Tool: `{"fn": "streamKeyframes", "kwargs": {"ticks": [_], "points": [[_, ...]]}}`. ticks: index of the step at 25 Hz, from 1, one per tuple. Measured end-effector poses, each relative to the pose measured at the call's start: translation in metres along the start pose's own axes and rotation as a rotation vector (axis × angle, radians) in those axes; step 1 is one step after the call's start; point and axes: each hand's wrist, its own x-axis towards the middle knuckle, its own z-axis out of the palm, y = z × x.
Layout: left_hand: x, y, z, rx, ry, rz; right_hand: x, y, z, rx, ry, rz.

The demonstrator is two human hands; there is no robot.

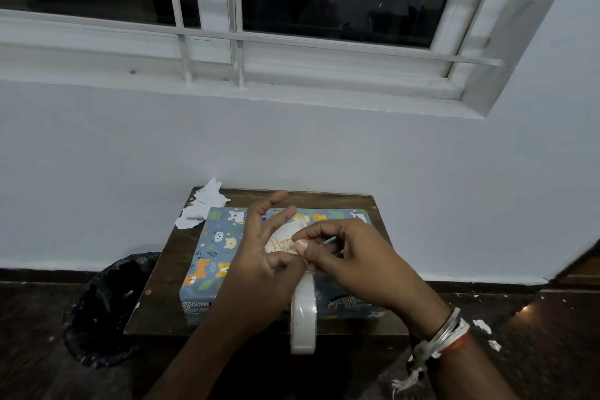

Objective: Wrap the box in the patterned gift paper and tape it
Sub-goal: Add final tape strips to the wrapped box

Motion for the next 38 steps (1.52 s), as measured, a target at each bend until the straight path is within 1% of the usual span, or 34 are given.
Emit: {"fn": "streamKeyframes", "kwargs": {"ticks": [3, 7, 12, 15, 18, 21, 24, 27, 31, 32, 35, 38], "points": [[0.0, 0.006, 0.0, 0.01, -0.002, 0.065, -0.002, 0.003, -0.001, 0.015, -0.061, 0.032], [-0.004, 0.008, 0.002, 0.086, -0.028, 0.164, 0.0, 0.002, -0.007, 0.195, -0.011, 0.081], [-0.007, 0.011, 0.003, 0.173, -0.021, 0.242, 0.001, -0.001, -0.007, 0.23, 0.012, 0.059], [-0.007, 0.014, 0.003, 0.134, -0.01, 0.194, 0.001, -0.004, -0.005, 0.213, 0.053, 0.011], [-0.006, 0.017, 0.005, 0.062, 0.002, 0.11, 0.001, -0.007, -0.001, 0.237, 0.067, -0.079], [-0.004, 0.019, 0.005, 0.008, -0.017, 0.028, 0.0, -0.009, 0.002, 0.181, 0.163, -0.164], [-0.005, 0.02, 0.005, 0.037, -0.057, 0.001, -0.001, -0.009, 0.004, 0.171, 0.227, -0.201], [-0.003, 0.019, 0.005, 0.023, -0.058, -0.028, -0.001, -0.01, 0.009, 0.164, 0.282, -0.225], [-0.004, 0.02, 0.006, 0.059, -0.076, -0.095, 0.001, -0.01, 0.014, 0.055, 0.414, -0.3], [-0.005, 0.02, 0.007, 0.05, -0.067, -0.111, 0.002, -0.01, 0.013, 0.044, 0.437, -0.305], [-0.006, 0.019, 0.004, -0.044, -0.004, -0.127, 0.007, -0.005, 0.01, 0.052, 0.43, -0.274], [-0.008, 0.018, 0.003, -0.14, 0.003, -0.157, 0.01, -0.001, 0.013, 0.031, 0.434, -0.257]]}}
